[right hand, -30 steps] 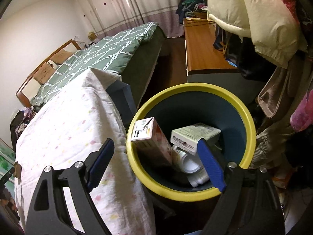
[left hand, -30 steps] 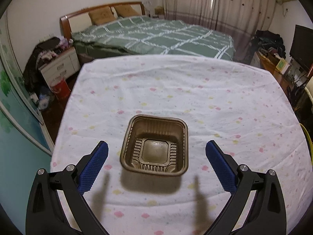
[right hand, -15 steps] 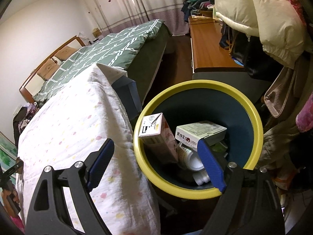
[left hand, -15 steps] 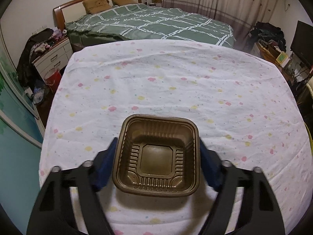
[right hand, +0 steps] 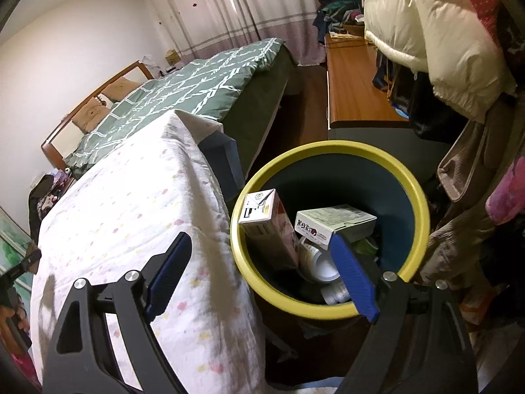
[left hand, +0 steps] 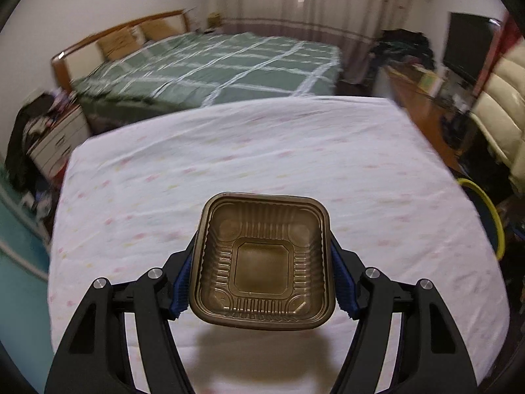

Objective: Collect trash

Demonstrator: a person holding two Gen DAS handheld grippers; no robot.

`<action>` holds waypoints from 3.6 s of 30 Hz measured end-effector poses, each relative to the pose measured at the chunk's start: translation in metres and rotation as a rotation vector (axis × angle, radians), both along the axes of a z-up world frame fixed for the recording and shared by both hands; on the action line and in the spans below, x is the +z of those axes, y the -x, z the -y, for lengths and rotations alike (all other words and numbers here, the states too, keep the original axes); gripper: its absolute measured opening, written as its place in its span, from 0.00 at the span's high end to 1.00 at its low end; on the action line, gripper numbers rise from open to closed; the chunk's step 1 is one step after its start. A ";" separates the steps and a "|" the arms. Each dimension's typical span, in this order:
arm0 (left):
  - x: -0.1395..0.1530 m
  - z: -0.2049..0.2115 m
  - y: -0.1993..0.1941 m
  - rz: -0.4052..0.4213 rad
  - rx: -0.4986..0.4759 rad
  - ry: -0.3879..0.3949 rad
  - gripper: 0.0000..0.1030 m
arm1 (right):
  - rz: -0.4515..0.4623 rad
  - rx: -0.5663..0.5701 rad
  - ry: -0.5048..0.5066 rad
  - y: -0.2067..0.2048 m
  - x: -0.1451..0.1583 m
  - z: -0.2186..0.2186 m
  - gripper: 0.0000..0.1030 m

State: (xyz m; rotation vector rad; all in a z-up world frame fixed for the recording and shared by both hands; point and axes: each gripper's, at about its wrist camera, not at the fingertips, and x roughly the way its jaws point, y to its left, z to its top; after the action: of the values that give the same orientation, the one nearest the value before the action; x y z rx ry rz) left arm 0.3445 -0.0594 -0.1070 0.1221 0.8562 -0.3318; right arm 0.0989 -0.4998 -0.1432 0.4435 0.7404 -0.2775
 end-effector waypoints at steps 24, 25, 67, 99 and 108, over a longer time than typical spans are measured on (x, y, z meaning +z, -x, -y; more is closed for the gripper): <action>0.013 0.396 0.097 -0.033 -0.617 0.019 0.33 | 0.000 -0.138 0.108 0.126 0.004 0.049 0.20; 0.010 0.407 0.097 -0.037 -0.625 0.012 0.33 | -0.001 -0.144 0.107 0.127 0.003 0.052 0.20; 0.117 -0.021 0.295 0.404 0.172 0.156 0.05 | 0.223 0.050 0.346 0.167 0.098 -0.086 0.07; 0.111 -0.039 0.331 0.408 0.242 0.140 0.05 | 0.272 0.066 0.321 0.197 0.100 -0.094 0.07; 0.106 -0.040 0.325 0.392 0.236 0.145 0.05 | 0.260 0.074 0.315 0.189 0.097 -0.098 0.07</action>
State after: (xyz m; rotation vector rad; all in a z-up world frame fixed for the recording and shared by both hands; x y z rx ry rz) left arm 0.0191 -0.0189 -0.0010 -0.0485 0.4498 -0.1395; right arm -0.0900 -0.4018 -0.0465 0.1483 0.4474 -0.2559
